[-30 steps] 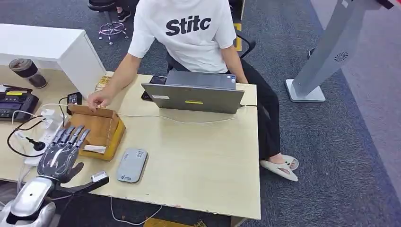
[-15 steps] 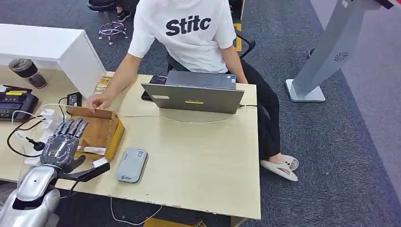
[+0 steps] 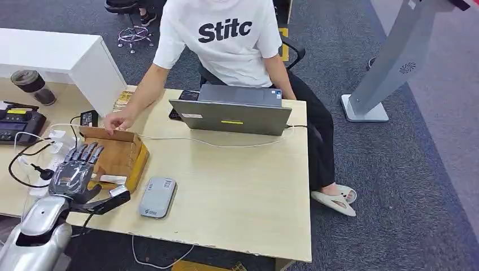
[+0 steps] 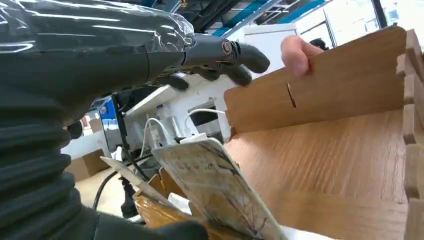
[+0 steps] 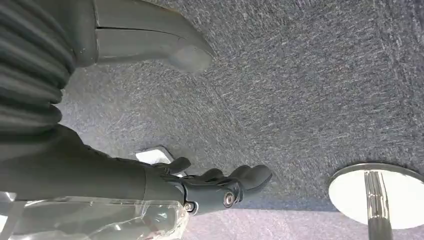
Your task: Pass the card to the sensor for recognition and then transmit it.
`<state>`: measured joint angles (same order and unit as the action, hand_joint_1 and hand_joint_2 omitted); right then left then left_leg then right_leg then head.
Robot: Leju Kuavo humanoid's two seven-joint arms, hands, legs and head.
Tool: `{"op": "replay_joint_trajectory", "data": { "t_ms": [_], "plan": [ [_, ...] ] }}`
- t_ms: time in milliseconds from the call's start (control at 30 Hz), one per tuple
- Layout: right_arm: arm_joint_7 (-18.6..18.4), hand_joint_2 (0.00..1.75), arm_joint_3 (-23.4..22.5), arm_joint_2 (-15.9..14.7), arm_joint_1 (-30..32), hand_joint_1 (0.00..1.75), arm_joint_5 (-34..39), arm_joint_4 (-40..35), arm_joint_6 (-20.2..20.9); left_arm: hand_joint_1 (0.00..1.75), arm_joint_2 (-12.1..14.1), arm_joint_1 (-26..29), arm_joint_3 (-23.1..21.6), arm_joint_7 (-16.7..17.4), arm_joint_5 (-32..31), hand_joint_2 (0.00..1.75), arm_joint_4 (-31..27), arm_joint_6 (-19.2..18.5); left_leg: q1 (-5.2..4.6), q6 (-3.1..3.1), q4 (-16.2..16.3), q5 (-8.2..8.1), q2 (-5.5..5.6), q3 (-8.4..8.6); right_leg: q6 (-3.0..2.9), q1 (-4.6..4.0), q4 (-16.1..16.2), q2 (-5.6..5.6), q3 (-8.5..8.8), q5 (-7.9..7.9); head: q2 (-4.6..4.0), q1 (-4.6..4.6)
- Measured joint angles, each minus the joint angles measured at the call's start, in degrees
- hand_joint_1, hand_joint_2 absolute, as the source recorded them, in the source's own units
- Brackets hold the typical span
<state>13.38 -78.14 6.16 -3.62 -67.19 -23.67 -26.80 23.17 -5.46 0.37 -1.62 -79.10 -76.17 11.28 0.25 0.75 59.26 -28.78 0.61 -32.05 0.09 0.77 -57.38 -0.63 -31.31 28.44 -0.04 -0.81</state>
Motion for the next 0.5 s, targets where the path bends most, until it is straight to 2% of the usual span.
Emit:
{"op": "replay_joint_trajectory", "data": {
  "t_ms": [67, 133, 200, 333, 400, 500],
  "plan": [
    [-0.26, 1.75, 0.02, 0.00, 0.00, 0.00, -0.02, 0.00, 0.02, 1.08, 0.00, 0.00, -0.04, -0.44, 0.87, 1.75, 0.35, -0.44, 0.00, 0.00, 0.00, 0.00, 0.00, 0.00, 0.00, 0.00, 0.00, 0.00, 0.00, 0.00, 0.00, 0.00],
    [-0.33, 1.75, 0.02, 0.00, 0.00, 0.00, -0.15, -0.02, 0.04, 1.31, 0.00, 0.00, -0.24, -0.83, 1.53, 1.75, 0.70, -0.76, 0.00, 0.00, 0.00, 0.00, 0.00, 0.00, 0.00, 0.00, 0.00, -0.01, 0.00, 0.00, 0.00, 0.00],
    [-0.37, 1.75, 0.04, 0.00, 0.00, 0.00, -0.74, -0.15, 0.09, 1.45, -0.02, -0.02, -0.33, -1.20, 2.34, 1.75, 1.16, -1.03, 0.00, 0.00, 0.00, 0.00, -0.01, 0.00, 0.00, 0.00, 0.00, -0.01, -0.01, 0.00, 0.00, 0.00],
    [-0.44, 1.75, 0.24, 0.00, 0.00, 0.00, -1.05, -0.15, 0.07, 1.38, -0.11, -0.33, -0.35, -2.91, 4.22, 1.75, 2.56, -0.96, 0.00, 0.00, 0.00, 0.00, -0.01, 0.00, 0.00, 0.00, 0.00, -0.01, -0.01, 0.00, 0.00, 0.00],
    [-0.42, 1.75, 0.46, 0.00, 0.01, 0.00, -1.05, -0.15, 0.07, 1.43, -0.15, -0.37, -0.46, -4.59, 6.20, 1.75, 3.21, -1.18, 0.00, 0.00, 0.00, 0.00, -0.01, 0.00, 0.00, 0.00, 0.00, -0.03, -0.01, 0.00, 0.00, 0.00],
    [-0.39, 1.75, 0.48, 0.00, 0.02, 0.00, -1.05, -0.15, 0.09, 1.29, -0.11, -0.55, -1.05, -6.01, 8.39, 1.75, 3.23, -1.97, 0.00, 0.00, 0.00, 0.00, -0.01, 0.01, 0.00, 0.01, 0.00, -0.02, 0.00, 0.00, 0.00, 0.00]
  ]
}}
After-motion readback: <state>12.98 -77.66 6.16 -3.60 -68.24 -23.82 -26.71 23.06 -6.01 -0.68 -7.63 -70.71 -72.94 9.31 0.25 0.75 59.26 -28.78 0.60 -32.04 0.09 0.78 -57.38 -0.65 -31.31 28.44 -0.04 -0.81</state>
